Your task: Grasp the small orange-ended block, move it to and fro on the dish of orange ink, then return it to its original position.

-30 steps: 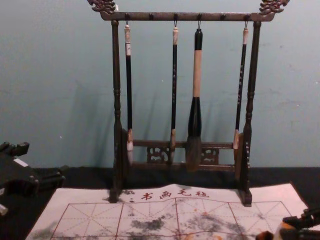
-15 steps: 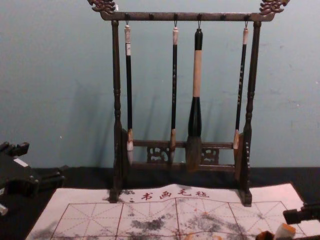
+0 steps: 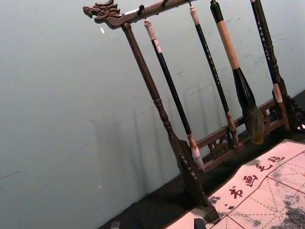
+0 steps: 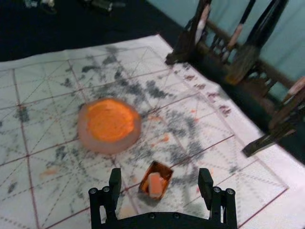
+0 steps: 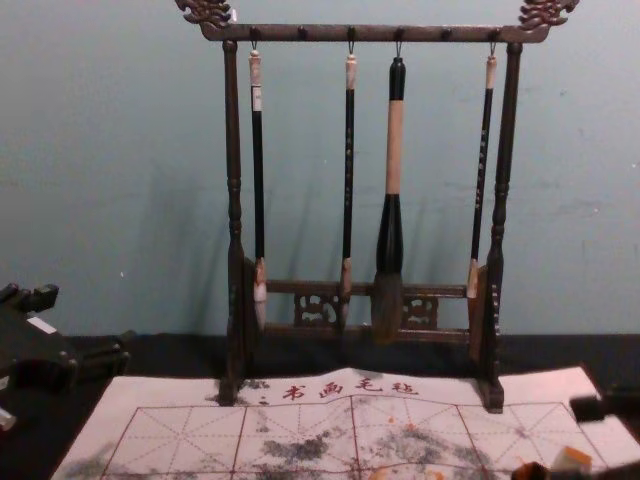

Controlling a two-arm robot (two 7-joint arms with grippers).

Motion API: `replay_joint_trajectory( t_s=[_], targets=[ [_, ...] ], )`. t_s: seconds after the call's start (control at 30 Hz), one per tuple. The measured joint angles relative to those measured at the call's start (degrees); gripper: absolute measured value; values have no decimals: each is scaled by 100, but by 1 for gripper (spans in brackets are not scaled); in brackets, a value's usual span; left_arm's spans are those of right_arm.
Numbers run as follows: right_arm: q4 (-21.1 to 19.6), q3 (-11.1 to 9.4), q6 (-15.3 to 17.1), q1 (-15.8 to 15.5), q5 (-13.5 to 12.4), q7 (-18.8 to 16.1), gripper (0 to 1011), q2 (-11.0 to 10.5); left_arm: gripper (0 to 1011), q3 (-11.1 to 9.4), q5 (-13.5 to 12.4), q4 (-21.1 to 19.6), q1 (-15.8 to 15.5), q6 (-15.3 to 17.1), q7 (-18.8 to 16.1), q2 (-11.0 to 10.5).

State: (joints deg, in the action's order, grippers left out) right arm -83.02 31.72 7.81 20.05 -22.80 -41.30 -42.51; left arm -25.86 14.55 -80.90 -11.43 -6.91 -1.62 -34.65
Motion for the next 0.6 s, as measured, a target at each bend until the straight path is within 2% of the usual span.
replay_joint_trajectory(
  t_s=[0.13, 0.3, 0.33, 0.37, 0.5, 0.57, 0.6],
  targets=[
    [-117, -167, -128, -86, -59, 156, 1000, 12, 1001, 0, 0, 0, 0, 0, 0, 0],
    [-323, -651, -440, -338, -334, 569, 1000, 78, 1001, 0, 0, 0, 0, 0, 0, 0],
    [-377, -800, -524, -428, -363, 757, 1000, 109, 1001, 0, 0, 0, 0, 0, 0, 0],
    [-377, -800, -524, -428, -363, 757, 1000, 109, 1001, 0, 0, 0, 0, 0, 0, 0],
    [-480, -1156, -628, -672, -305, 1415, 1000, 217, 1001, 0, 0, 0, 0, 0, 0, 0],
    [-492, -1235, -636, -751, -196, 1680, 1000, 257, 1001, 0, 0, 0, 0, 0, 0, 0],
    [-489, -1288, -636, -822, -60, 1933, 1000, 302, 1001, 0, 0, 0, 0, 0, 0, 0]
  ],
)
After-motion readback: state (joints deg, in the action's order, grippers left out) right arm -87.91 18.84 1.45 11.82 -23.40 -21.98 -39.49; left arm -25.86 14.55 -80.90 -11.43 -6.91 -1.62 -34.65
